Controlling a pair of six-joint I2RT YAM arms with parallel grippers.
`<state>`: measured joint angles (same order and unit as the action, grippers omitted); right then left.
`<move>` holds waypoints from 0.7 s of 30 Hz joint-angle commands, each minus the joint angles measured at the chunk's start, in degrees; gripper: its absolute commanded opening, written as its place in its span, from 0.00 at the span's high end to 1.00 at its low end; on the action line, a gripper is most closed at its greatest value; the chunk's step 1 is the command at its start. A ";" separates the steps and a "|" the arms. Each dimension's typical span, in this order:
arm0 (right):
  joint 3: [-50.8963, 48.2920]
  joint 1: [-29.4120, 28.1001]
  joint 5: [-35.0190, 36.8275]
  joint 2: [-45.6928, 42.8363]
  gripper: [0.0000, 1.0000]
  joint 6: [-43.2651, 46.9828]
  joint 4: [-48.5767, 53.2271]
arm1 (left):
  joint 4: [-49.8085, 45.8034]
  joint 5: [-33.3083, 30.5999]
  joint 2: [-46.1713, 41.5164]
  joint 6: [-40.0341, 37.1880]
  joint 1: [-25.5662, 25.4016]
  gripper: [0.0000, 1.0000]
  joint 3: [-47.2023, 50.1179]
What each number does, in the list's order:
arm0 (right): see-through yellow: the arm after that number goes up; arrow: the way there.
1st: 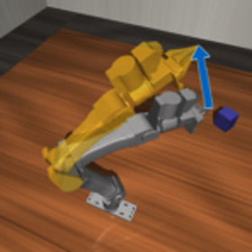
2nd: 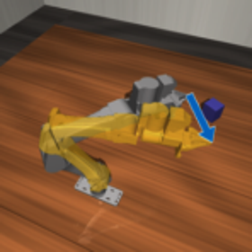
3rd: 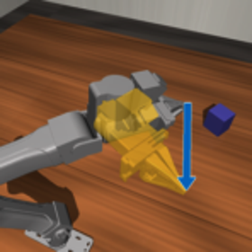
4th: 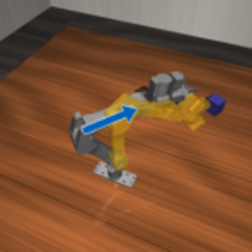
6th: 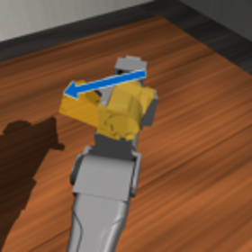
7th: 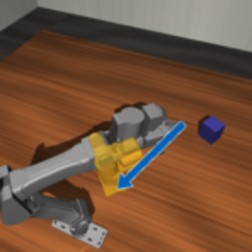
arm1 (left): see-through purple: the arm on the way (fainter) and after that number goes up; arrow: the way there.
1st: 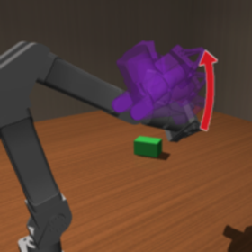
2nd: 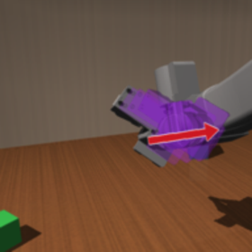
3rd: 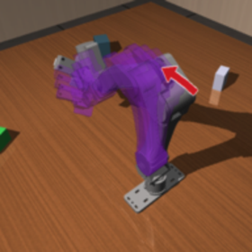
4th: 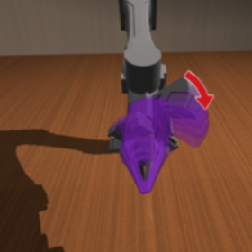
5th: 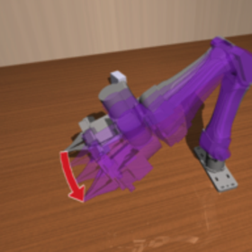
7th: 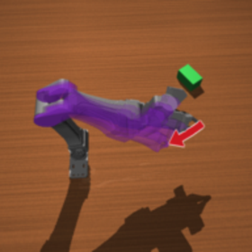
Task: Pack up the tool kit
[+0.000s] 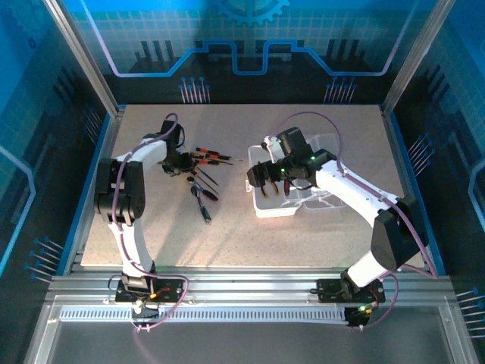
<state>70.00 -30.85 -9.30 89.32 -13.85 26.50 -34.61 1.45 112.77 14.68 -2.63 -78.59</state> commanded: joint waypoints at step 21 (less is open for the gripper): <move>0.93 -0.79 -1.60 1.03 0.00 1.19 0.03 | 0.88 2.41 5.56 1.58 -1.67 0.54 -4.03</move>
<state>70.00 -30.85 -9.54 89.52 -13.80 26.50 -32.71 4.32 117.10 15.51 -4.21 -81.14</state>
